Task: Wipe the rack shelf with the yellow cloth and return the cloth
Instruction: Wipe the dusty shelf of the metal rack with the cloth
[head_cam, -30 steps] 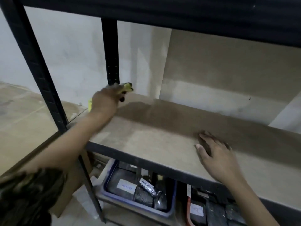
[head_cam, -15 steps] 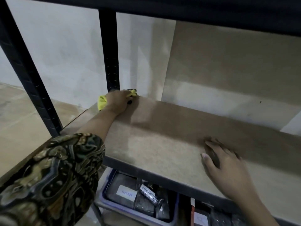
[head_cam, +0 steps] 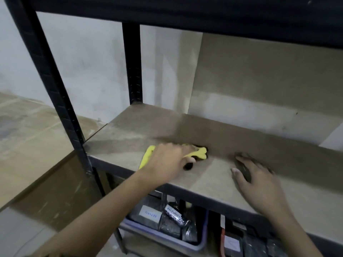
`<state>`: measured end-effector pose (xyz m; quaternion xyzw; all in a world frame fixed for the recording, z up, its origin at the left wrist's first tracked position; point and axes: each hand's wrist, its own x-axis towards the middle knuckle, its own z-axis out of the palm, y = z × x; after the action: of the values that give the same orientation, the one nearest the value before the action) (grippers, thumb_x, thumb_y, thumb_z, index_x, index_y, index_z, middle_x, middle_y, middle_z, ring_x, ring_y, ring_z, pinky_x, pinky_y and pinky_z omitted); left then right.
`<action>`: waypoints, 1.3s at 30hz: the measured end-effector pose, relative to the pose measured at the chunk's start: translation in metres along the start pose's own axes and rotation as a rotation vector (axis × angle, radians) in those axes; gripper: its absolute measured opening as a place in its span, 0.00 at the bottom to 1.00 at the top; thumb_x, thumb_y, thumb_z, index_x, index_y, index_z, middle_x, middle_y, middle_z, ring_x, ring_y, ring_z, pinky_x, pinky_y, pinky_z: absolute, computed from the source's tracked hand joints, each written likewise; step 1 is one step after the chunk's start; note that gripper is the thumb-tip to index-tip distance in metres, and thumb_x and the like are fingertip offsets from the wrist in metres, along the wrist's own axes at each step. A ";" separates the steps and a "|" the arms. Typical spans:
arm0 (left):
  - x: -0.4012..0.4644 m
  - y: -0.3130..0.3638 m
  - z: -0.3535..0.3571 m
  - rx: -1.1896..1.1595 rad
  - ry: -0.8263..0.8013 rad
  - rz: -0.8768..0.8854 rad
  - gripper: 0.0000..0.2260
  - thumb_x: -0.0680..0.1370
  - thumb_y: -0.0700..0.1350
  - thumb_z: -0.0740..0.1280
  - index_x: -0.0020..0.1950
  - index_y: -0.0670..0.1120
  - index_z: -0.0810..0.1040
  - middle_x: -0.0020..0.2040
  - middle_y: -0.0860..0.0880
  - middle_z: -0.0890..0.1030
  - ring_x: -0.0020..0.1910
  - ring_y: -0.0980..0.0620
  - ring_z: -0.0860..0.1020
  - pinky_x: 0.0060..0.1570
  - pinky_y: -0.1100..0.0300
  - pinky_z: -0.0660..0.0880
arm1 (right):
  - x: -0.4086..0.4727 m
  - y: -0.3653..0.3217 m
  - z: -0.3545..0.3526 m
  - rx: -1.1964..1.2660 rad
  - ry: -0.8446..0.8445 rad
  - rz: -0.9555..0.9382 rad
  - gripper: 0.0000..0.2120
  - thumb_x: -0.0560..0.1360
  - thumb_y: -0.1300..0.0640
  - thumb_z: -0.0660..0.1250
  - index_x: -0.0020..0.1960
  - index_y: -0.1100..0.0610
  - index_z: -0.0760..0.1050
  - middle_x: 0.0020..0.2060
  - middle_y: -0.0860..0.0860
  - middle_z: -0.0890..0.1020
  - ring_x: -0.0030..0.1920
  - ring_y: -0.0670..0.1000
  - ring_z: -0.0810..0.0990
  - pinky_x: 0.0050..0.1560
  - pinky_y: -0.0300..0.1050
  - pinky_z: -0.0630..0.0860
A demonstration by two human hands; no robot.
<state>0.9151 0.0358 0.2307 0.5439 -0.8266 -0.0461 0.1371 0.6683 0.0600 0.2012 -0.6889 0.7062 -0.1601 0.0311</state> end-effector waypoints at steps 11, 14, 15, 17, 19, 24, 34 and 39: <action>0.017 -0.163 -0.035 0.025 0.129 -0.495 0.18 0.80 0.51 0.56 0.70 0.52 0.66 0.63 0.37 0.73 0.64 0.37 0.70 0.63 0.40 0.66 | 0.002 -0.003 -0.002 0.024 -0.012 0.019 0.21 0.75 0.43 0.58 0.66 0.48 0.70 0.68 0.50 0.73 0.66 0.56 0.72 0.66 0.52 0.68; 0.005 -0.163 -0.020 0.087 0.149 -0.434 0.18 0.80 0.53 0.56 0.70 0.53 0.67 0.58 0.37 0.77 0.59 0.37 0.74 0.60 0.40 0.68 | 0.003 -0.002 -0.001 0.028 0.001 0.013 0.22 0.74 0.42 0.58 0.65 0.48 0.71 0.66 0.50 0.75 0.64 0.57 0.73 0.65 0.53 0.69; 0.003 -0.159 -0.019 0.100 0.163 -0.422 0.18 0.80 0.54 0.56 0.70 0.53 0.67 0.58 0.37 0.77 0.57 0.37 0.75 0.60 0.39 0.68 | 0.004 -0.002 -0.001 0.030 0.007 0.010 0.22 0.73 0.42 0.58 0.64 0.48 0.71 0.66 0.51 0.75 0.64 0.57 0.73 0.64 0.53 0.70; -0.004 -0.149 -0.017 0.128 0.161 -0.408 0.19 0.80 0.55 0.55 0.70 0.53 0.66 0.58 0.38 0.78 0.54 0.37 0.77 0.57 0.43 0.69 | 0.004 -0.001 0.001 0.031 0.016 0.004 0.22 0.73 0.41 0.57 0.64 0.48 0.72 0.65 0.51 0.76 0.64 0.56 0.74 0.64 0.54 0.70; -0.015 -0.140 -0.011 0.221 0.196 -0.365 0.20 0.80 0.56 0.54 0.70 0.53 0.66 0.54 0.39 0.80 0.49 0.38 0.79 0.49 0.49 0.71 | 0.003 0.000 0.002 0.028 0.015 0.006 0.23 0.73 0.41 0.57 0.64 0.48 0.71 0.65 0.51 0.76 0.64 0.56 0.74 0.64 0.54 0.70; -0.041 -0.098 -0.005 0.256 0.307 -0.318 0.19 0.79 0.56 0.56 0.69 0.55 0.68 0.49 0.42 0.83 0.43 0.39 0.79 0.37 0.53 0.70 | 0.004 0.001 0.003 0.028 0.026 0.000 0.21 0.73 0.42 0.58 0.64 0.48 0.72 0.64 0.52 0.77 0.63 0.57 0.75 0.63 0.54 0.70; -0.051 0.032 0.008 0.085 0.118 -0.115 0.18 0.80 0.57 0.53 0.69 0.57 0.61 0.45 0.47 0.82 0.38 0.45 0.79 0.33 0.56 0.73 | 0.002 0.001 0.001 0.036 0.004 -0.012 0.21 0.75 0.44 0.58 0.65 0.49 0.71 0.68 0.51 0.73 0.65 0.57 0.72 0.64 0.53 0.68; -0.035 -0.030 -0.035 0.105 0.339 -0.368 0.17 0.78 0.43 0.62 0.67 0.50 0.65 0.38 0.46 0.81 0.33 0.46 0.81 0.33 0.50 0.80 | 0.002 0.002 0.001 0.041 0.015 -0.014 0.20 0.75 0.45 0.59 0.65 0.49 0.72 0.66 0.52 0.75 0.63 0.57 0.74 0.63 0.53 0.70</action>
<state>0.9643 0.0580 0.2509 0.6916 -0.6801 0.0645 0.2345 0.6662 0.0582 0.2004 -0.6918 0.6982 -0.1801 0.0390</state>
